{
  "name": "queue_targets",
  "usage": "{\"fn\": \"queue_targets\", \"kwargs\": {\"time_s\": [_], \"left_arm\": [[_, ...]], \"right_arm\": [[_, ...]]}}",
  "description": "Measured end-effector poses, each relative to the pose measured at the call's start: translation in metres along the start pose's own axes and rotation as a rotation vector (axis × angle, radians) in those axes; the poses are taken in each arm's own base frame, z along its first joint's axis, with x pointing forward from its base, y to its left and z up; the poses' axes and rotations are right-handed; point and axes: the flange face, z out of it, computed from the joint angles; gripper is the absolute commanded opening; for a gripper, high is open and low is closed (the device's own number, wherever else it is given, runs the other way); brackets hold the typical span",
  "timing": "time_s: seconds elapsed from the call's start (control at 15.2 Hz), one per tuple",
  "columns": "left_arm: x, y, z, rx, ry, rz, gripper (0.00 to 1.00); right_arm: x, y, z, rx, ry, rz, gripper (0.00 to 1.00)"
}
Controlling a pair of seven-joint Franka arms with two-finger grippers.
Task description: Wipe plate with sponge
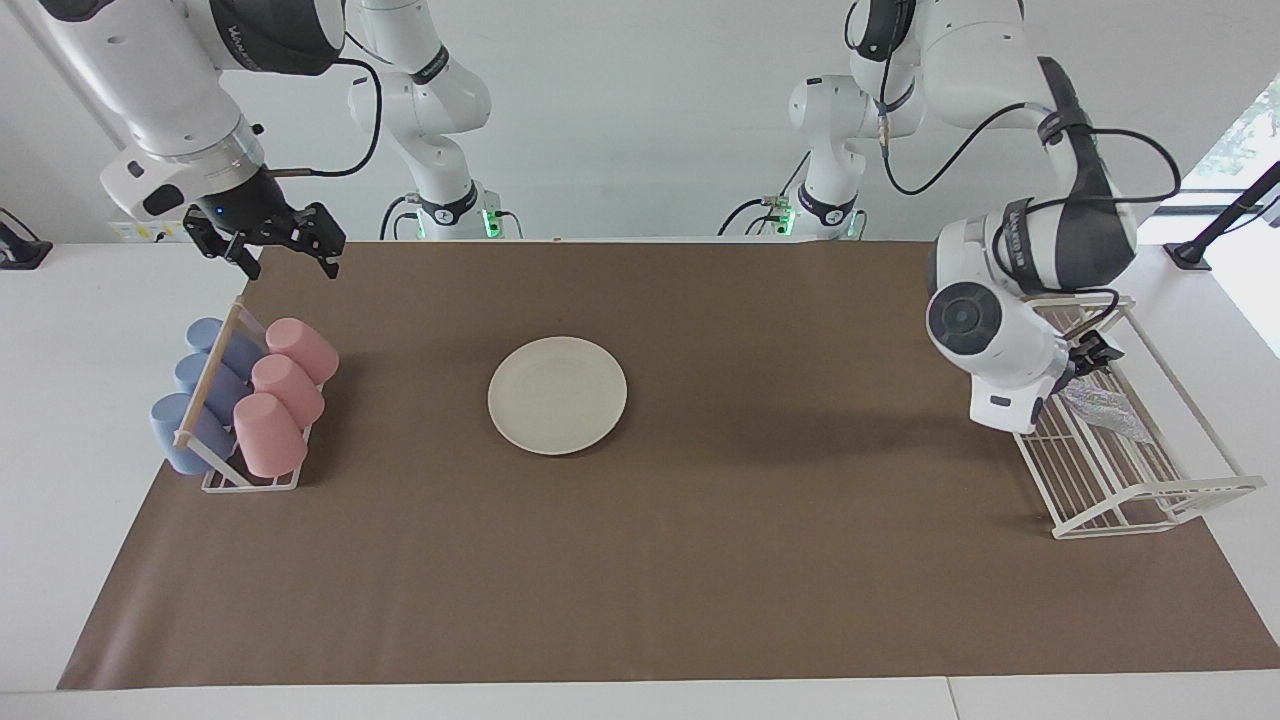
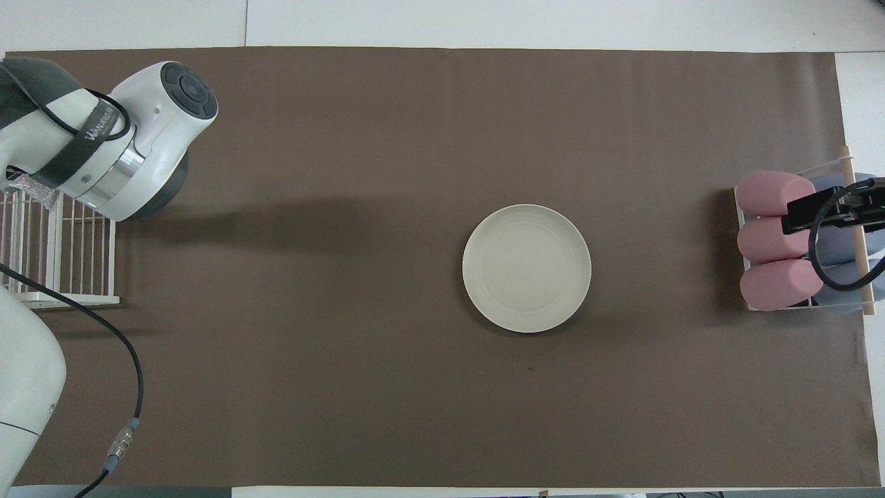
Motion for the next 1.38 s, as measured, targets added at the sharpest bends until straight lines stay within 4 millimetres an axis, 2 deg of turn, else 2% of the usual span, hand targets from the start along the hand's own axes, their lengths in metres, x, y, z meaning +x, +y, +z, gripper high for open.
{"fn": "queue_targets", "kwargs": {"time_s": [0.2,0.33,0.53,0.66,0.73,0.99,1.38], "left_arm": [[-0.015,-0.024,-0.037,-0.168,-0.008,-0.042,1.0],[-0.023,-0.045,-0.05,-0.306,-0.032,-0.035,1.0],[-0.035,-0.105,-0.059,-0.544,-0.044,-0.023,1.0],[-0.046,-0.131,-0.07,-0.611,-0.036,-0.024,1.0],[-0.053,-0.134,-0.076,-0.624,-0.041,-0.013,1.0],[-0.076,-0.124,-0.1,-0.721,-0.092,0.048,1.0],[-0.099,-0.106,-0.088,-0.739,-0.139,0.128,1.0]], "right_arm": [[0.0,-0.001,0.0,0.0,0.0,-0.001,1.0],[0.0,-0.001,0.0,0.0,0.0,-0.002,1.0],[0.0,-0.001,0.0,0.0,0.0,-0.002,1.0],[0.0,-0.001,0.0,0.0,0.0,-0.002,1.0],[0.0,-0.001,0.0,0.0,0.0,-0.002,1.0],[0.0,-0.002,0.0,0.0,0.0,-0.004,1.0],[0.0,-0.002,0.0,0.0,0.0,-0.004,1.0]]}}
